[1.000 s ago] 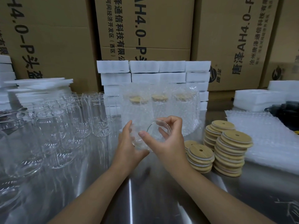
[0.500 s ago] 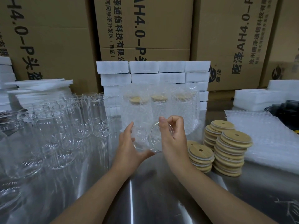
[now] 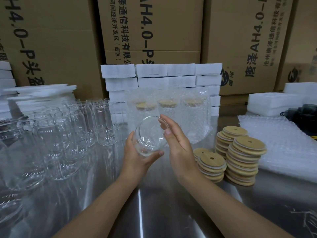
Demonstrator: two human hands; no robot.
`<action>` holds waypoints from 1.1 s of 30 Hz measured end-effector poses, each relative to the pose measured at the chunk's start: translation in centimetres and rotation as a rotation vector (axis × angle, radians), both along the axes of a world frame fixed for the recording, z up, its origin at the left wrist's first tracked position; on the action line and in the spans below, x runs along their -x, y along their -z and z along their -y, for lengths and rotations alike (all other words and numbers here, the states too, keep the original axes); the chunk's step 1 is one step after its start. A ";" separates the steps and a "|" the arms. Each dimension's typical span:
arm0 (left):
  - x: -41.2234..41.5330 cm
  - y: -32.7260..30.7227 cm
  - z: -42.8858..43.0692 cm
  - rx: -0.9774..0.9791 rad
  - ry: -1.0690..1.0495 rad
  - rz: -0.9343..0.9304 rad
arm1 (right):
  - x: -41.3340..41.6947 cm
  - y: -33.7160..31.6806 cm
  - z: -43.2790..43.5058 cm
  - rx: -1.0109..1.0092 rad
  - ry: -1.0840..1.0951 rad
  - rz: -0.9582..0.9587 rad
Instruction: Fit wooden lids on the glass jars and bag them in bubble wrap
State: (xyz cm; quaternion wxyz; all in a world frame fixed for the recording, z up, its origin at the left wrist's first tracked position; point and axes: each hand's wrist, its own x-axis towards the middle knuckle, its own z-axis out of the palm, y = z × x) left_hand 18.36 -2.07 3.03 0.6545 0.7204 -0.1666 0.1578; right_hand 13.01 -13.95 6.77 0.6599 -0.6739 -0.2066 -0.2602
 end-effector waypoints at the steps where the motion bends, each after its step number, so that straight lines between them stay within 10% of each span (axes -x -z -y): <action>1: 0.1 0.1 0.1 0.004 -0.017 0.011 | 0.0 0.0 0.0 0.032 -0.006 -0.002; 15: 0.6 0.0 0.2 -0.001 -0.066 -0.004 | 0.0 0.8 -0.3 0.240 0.084 0.002; 33: 1.1 -1.6 0.1 0.656 0.186 -0.348 | -0.2 1.3 -0.4 0.279 0.057 -0.027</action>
